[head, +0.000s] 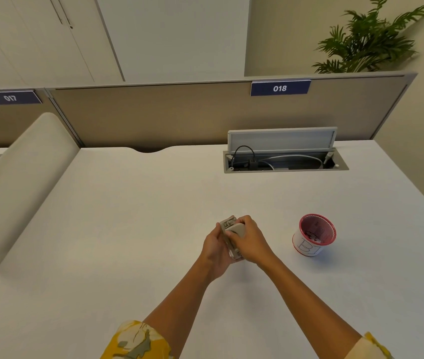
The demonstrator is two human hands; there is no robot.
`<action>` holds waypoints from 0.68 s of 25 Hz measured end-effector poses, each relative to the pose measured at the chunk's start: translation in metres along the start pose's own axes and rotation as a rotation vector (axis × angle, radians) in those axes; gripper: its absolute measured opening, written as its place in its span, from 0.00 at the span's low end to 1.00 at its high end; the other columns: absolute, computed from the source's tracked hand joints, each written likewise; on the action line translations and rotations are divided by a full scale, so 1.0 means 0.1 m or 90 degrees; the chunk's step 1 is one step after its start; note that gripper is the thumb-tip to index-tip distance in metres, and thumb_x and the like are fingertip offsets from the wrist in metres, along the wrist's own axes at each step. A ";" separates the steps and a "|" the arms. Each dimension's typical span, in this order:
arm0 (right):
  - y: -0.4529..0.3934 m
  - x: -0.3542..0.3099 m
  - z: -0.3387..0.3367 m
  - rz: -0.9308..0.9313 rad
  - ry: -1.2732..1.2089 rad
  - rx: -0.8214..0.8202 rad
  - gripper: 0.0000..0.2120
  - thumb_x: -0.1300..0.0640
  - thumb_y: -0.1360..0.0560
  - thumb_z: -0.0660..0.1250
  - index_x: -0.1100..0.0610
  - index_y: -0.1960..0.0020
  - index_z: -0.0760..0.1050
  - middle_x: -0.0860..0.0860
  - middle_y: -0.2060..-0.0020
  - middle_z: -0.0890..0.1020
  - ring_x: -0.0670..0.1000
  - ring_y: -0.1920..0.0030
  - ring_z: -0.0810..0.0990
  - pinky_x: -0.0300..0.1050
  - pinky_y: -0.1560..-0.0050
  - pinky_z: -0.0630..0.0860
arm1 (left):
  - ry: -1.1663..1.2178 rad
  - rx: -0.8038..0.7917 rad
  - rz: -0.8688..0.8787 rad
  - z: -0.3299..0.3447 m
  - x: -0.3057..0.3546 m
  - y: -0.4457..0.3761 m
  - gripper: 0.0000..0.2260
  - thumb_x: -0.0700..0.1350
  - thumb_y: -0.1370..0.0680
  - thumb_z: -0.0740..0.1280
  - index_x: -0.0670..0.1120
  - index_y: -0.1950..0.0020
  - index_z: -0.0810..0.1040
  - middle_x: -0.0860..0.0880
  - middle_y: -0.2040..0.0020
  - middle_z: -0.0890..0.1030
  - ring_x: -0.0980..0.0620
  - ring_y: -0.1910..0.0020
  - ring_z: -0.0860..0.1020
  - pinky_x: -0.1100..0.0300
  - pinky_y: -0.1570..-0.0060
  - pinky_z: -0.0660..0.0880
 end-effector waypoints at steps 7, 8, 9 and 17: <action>0.08 0.05 0.00 0.007 -0.063 -0.007 0.12 0.54 0.22 0.65 0.54 0.40 0.67 0.52 0.45 0.77 0.50 0.49 0.79 0.40 0.54 0.80 | -0.055 -0.028 0.011 -0.02 -0.01 0.00 0.21 0.56 0.16 0.52 0.49 0.32 0.77 0.41 0.35 0.81 0.41 0.35 0.79 0.38 0.40 0.77; 0.11 0.05 0.01 0.013 -0.087 -0.021 0.12 0.55 0.21 0.64 0.54 0.40 0.67 0.51 0.45 0.77 0.49 0.49 0.79 0.39 0.55 0.79 | -0.053 -0.035 0.003 -0.02 -0.01 0.01 0.21 0.57 0.16 0.52 0.49 0.33 0.78 0.42 0.36 0.82 0.41 0.35 0.79 0.36 0.41 0.77; 0.14 0.06 0.01 0.019 -0.113 -0.035 0.12 0.55 0.21 0.64 0.54 0.40 0.68 0.51 0.45 0.77 0.49 0.48 0.79 0.38 0.55 0.78 | -0.051 -0.041 -0.006 -0.02 -0.02 0.02 0.21 0.57 0.16 0.52 0.50 0.34 0.79 0.42 0.36 0.82 0.40 0.36 0.79 0.34 0.40 0.75; 0.09 0.09 -0.34 -0.040 -0.067 0.024 0.09 0.50 0.21 0.64 0.54 0.47 0.77 0.48 0.51 0.81 0.46 0.54 0.78 0.33 0.58 0.74 | -0.078 -0.058 -0.039 -0.08 -0.02 0.10 0.25 0.59 0.18 0.53 0.45 0.35 0.79 0.38 0.43 0.82 0.39 0.50 0.80 0.48 0.52 0.77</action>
Point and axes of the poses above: each hand's wrist, its own y-axis away from the middle knuckle, its own z-axis out of the palm, x = y × z, the point moved 5 cm from there along -y, towards the middle knuckle
